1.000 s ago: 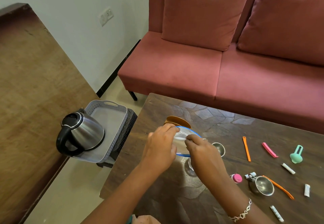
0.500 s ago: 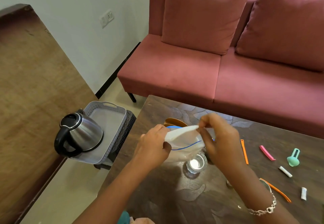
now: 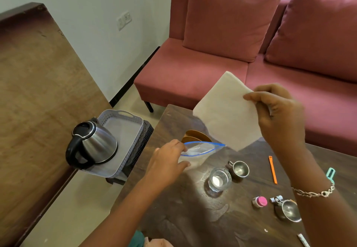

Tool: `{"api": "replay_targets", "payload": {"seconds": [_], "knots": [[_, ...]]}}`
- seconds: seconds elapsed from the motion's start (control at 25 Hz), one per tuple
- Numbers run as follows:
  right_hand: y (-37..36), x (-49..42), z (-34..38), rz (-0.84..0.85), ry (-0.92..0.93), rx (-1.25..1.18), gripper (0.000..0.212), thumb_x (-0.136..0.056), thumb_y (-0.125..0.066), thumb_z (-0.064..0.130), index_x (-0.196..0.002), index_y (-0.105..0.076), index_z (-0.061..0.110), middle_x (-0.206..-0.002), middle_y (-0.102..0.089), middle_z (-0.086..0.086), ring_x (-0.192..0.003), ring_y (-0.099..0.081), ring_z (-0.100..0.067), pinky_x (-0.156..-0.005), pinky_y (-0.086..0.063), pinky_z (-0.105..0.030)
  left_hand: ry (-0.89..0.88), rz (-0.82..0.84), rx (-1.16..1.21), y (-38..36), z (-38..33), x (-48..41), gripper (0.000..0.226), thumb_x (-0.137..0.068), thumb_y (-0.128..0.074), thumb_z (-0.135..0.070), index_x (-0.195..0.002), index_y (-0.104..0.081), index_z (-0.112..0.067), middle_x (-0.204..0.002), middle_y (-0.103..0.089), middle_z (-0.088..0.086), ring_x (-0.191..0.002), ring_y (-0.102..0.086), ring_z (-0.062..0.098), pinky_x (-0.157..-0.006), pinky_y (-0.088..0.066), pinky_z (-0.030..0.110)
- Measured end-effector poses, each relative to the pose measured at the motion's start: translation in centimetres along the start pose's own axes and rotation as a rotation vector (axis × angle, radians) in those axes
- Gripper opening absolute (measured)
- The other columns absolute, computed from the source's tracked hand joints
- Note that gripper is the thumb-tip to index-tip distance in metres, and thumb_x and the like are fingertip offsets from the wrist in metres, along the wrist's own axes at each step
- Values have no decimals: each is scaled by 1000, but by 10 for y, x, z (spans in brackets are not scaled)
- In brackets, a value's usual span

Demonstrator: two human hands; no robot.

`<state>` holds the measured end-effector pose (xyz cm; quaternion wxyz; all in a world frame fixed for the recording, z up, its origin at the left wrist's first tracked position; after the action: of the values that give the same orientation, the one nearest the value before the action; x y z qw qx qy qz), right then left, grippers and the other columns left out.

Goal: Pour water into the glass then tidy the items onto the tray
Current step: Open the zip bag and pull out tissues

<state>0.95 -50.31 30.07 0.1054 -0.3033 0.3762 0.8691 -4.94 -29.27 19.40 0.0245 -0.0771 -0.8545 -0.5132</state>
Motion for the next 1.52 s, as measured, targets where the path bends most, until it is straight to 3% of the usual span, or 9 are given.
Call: {"api": "replay_targets", "payload": {"seconds": [0.16,0.32,0.44,0.56,0.84,0.96,1.12,1.32,1.52], "knots": [[-16,13,3,137,108,27,18,-79,-64,14,-92,-71,3,-93,-65,-14,-77,-60,-23,-66,-38,-19,-56,-160,60,10,4,9,17,-87,-56,-9,-100,-65,-16,-98,-69,1,-88,-63,21,-71,-43,25],[-63,57,10,700,127,68,47,-69,-73,43,-105,-66,14,-109,-58,-4,-88,-61,-24,-70,-47,-34,-81,-133,73,15,11,18,29,-86,-58,-10,-112,-54,-22,-92,-71,4,-82,-65,25,-69,-52,34],[-100,98,15,982,161,278,39,-84,-57,42,-117,-58,21,-123,-49,5,-98,-57,-20,-77,-47,-32,-46,-18,54,11,32,24,26,-86,-58,-12,-109,-60,-25,-97,-72,2,-88,-65,23,-77,-52,36],[-121,131,21,1042,134,288,28,-92,-45,33,-112,-59,21,-119,-52,5,-94,-59,-19,-74,-48,-32,20,147,-2,1,58,36,21,-86,-56,-16,-102,-63,-28,-97,-70,2,-90,-62,24,-74,-47,33],[-168,200,56,1256,60,197,29,-92,-43,31,-115,-59,22,-119,-54,3,-95,-60,-22,-77,-48,-36,101,521,-88,-19,126,57,15,-82,-63,-18,-95,-66,-26,-97,-67,3,-83,-57,20,-63,-40,24],[-193,207,60,1287,41,233,30,-92,-44,30,-116,-60,19,-116,-54,1,-93,-59,-22,-75,-47,-32,126,572,-83,-25,152,49,14,-82,-63,-16,-93,-67,-24,-94,-67,3,-73,-51,14,-52,-34,19],[-220,208,55,1234,-40,319,30,-93,-46,31,-110,-61,11,-114,-53,-3,-90,-60,-26,-70,-44,-32,68,545,-192,-37,179,27,15,-83,-58,-12,-90,-66,-22,-93,-66,5,-81,-56,22,-63,-38,27],[-207,194,39,948,-197,363,26,-82,-62,8,-108,-63,8,-112,-59,-3,-78,-64,-27,-65,-55,-34,-6,436,-242,-53,203,0,12,-83,-51,-5,-81,-59,-15,-85,-66,13,-79,-59,32,-64,-46,38],[-179,183,39,681,-293,363,28,-69,-72,-2,-96,-69,5,-97,-66,-7,-61,-64,-27,-48,-54,-32,-25,416,-271,-67,219,-29,14,-84,-44,-1,-89,-55,-10,-97,-64,17,-87,-59,34,-68,-45,38]]}}
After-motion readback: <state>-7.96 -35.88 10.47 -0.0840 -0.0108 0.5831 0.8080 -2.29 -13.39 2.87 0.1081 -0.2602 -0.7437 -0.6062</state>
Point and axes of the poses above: each hand's wrist, its own x-axis away from the middle knuckle, its own y-axis out of the back of the hand, z = x × y, the point moved 3 cm from there along -x, towards the middle knuckle
